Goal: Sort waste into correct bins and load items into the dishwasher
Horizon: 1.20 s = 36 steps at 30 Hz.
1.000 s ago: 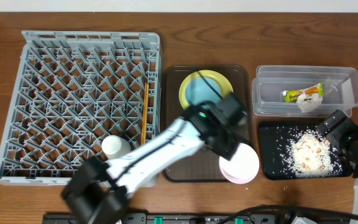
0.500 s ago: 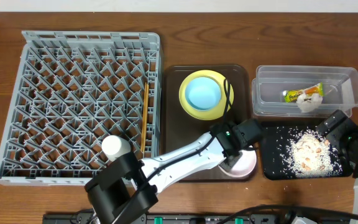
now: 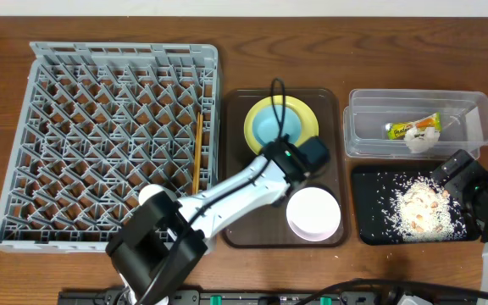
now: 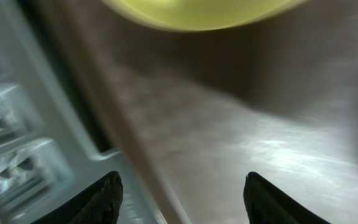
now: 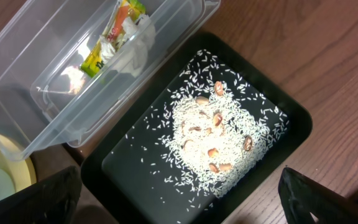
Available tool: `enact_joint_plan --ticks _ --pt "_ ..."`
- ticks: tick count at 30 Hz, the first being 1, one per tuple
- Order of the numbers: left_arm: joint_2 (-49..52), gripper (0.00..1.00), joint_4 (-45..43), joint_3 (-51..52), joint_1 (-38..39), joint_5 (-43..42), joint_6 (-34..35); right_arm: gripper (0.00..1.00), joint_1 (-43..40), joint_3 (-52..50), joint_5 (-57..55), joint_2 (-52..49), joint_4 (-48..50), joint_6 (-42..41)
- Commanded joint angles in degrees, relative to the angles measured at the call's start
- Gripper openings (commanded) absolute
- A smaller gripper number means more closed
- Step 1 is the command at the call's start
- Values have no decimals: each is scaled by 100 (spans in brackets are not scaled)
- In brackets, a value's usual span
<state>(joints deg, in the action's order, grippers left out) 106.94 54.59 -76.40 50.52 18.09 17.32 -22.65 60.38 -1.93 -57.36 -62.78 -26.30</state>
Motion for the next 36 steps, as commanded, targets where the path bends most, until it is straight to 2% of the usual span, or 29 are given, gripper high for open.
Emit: enact_joint_plan --ticks 1,7,14,20,25,30,36 --pt "-2 63 249 17 -308 511 446 99 -31 63 -39 2 -2 66" --pt "-448 62 260 -11 -262 -527 566 99 -31 63 -39 2 -2 66" --pt "-682 62 -573 -9 284 -2048 549 99 -31 63 -39 2 -2 66" --pt "-599 62 -1307 -9 1117 -2090 520 99 -31 63 -37 2 -2 66" --pt "-531 62 -1681 -9 1655 -2085 146 99 -31 63 -39 2 -2 66" --pt "-393 62 -1843 -7 1965 -1700 31 99 -31 63 -39 2 -2 66" --pt "-79 58 -1947 0 2006 -1698 33 99 -31 63 -39 2 -2 66"
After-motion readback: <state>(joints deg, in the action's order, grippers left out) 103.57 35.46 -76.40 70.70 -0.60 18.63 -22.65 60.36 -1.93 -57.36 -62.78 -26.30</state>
